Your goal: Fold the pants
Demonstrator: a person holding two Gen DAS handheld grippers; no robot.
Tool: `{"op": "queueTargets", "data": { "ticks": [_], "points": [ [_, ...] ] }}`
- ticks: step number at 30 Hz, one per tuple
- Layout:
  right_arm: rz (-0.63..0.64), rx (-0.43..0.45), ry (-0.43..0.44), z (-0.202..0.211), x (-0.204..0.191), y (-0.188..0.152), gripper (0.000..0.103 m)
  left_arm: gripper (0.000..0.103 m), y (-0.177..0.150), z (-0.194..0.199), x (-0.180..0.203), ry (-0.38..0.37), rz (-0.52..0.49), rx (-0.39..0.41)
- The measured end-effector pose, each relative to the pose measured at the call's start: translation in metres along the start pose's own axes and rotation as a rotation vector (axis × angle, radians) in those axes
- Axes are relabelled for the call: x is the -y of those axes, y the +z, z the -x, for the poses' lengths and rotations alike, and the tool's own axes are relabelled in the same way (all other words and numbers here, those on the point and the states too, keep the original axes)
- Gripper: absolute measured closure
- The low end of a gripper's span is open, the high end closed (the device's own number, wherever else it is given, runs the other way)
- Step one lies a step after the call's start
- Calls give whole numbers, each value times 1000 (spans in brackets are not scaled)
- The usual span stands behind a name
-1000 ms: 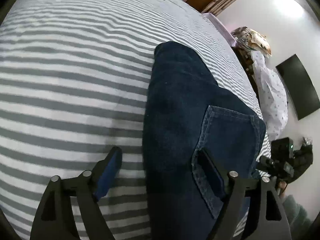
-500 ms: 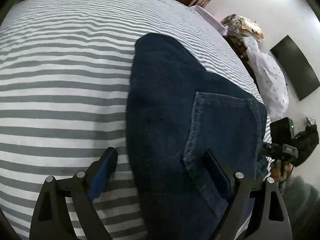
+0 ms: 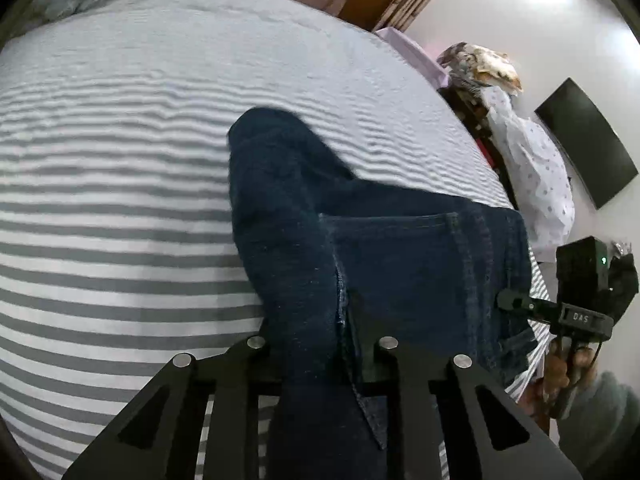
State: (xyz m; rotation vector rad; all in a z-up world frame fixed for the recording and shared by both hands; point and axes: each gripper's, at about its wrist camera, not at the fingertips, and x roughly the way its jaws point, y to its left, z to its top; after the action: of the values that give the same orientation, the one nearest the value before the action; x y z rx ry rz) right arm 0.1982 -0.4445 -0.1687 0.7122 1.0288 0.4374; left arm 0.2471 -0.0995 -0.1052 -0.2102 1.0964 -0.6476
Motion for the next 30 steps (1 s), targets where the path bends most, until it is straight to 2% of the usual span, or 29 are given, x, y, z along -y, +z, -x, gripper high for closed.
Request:
{"op": "queueTargets", "data": {
  "ticks": [7, 14, 19, 23, 25, 27, 28, 30],
  "points": [
    [39, 20, 3, -3, -39, 18, 80, 82, 17, 45, -8, 3, 6, 90],
    [83, -2, 27, -38, -83, 48, 80, 82, 37, 74, -44, 71, 17, 123],
    [104, -53, 26, -77, -96, 54, 80, 82, 34, 74, -86, 84, 71, 113],
    [109, -98, 0, -109, -95, 50, 80, 82, 22, 58, -115, 103, 99, 80],
    [126, -108, -62, -126, -91, 45, 78, 81, 16, 48, -129, 118, 99, 60],
    [116, -115, -103, -131, -81, 42, 75, 76, 12, 43, -141, 87, 126, 57],
    [110, -113, -109, -131, -76, 41, 68, 72, 12, 42, -141, 85, 134, 54],
    [105, -119, -145, -133, -74, 39, 62, 63, 11, 39, -145, 92, 133, 44]
  ]
}}
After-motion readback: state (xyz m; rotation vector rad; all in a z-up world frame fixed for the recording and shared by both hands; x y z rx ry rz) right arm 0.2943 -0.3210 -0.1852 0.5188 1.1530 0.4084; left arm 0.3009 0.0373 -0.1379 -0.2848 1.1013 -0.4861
